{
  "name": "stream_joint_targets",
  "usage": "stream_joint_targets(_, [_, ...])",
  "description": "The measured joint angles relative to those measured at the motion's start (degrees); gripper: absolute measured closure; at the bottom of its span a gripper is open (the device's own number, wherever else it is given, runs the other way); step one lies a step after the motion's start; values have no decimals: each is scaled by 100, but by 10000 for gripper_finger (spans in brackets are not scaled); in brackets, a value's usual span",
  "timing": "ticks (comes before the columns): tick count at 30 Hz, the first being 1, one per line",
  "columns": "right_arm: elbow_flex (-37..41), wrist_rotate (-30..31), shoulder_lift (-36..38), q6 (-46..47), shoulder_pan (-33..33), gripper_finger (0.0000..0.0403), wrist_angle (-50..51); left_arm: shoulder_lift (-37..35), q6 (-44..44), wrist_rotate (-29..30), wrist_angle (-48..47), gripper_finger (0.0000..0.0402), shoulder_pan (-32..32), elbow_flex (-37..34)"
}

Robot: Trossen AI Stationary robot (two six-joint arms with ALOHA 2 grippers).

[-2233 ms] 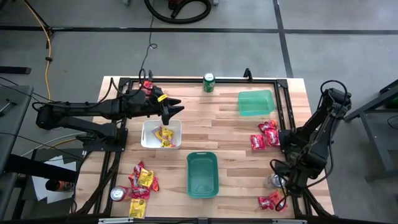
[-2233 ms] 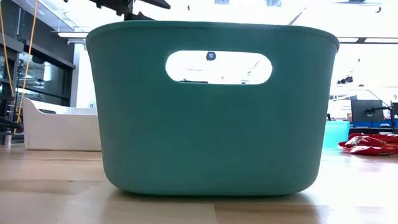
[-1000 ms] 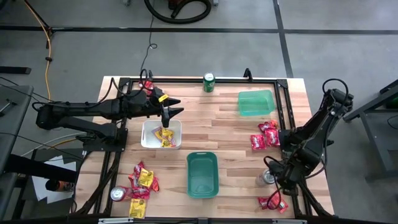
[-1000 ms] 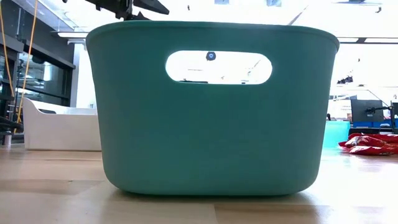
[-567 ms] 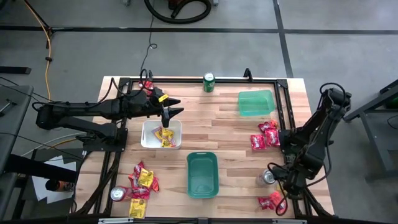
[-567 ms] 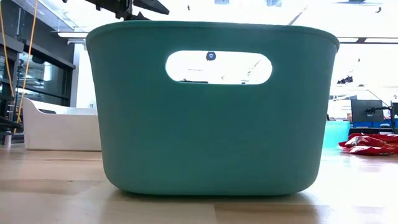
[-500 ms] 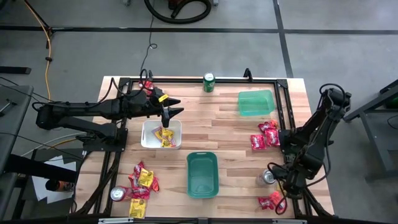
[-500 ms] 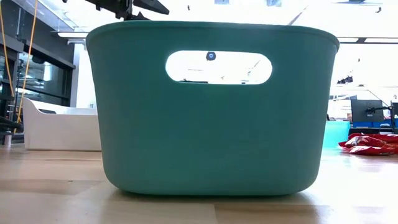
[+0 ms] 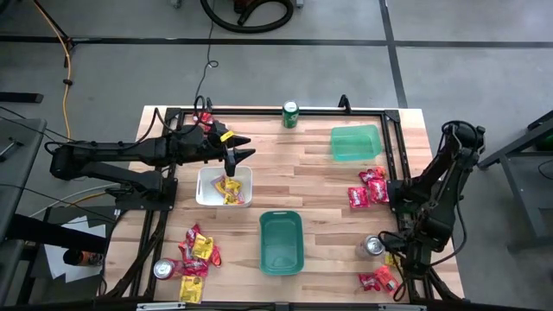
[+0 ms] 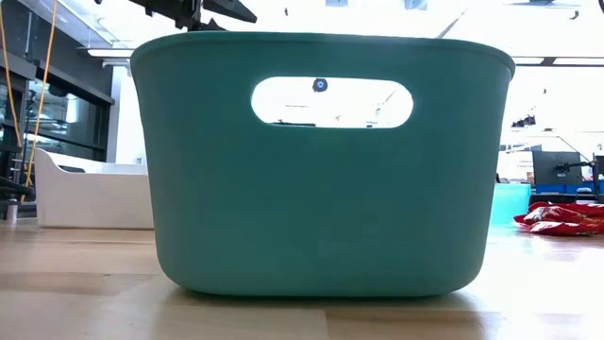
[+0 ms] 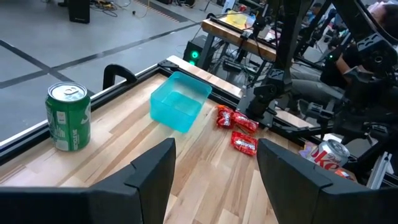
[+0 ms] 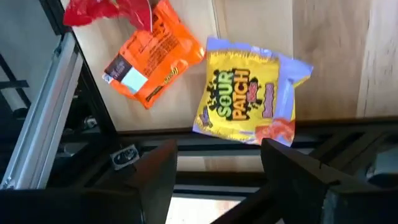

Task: Sort candy
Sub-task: Put the yellow candy pack into the white bin

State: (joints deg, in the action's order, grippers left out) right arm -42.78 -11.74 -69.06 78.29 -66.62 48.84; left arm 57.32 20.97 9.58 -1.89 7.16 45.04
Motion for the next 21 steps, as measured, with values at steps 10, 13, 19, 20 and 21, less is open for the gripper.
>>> stream_joint_targets(10, [0,-434,2,-82,32,174,239,0,-4,2,0,188,0,0])
stream_joint_targets(13, [28,-453,5,-49,32,174,214,0,-6,2,0,188,0,0])
stream_joint_targets(19, [133,-441,-23,165,114,175,123,0,-7,2,0,188,0,0])
stream_joint_targets(20, [140,-452,-32,153,144,175,128,0,-7,2,0,188,0,0])
stream_joint_targets(21, [140,-473,-54,127,169,175,132,0,-7,2,2,188,0,0])
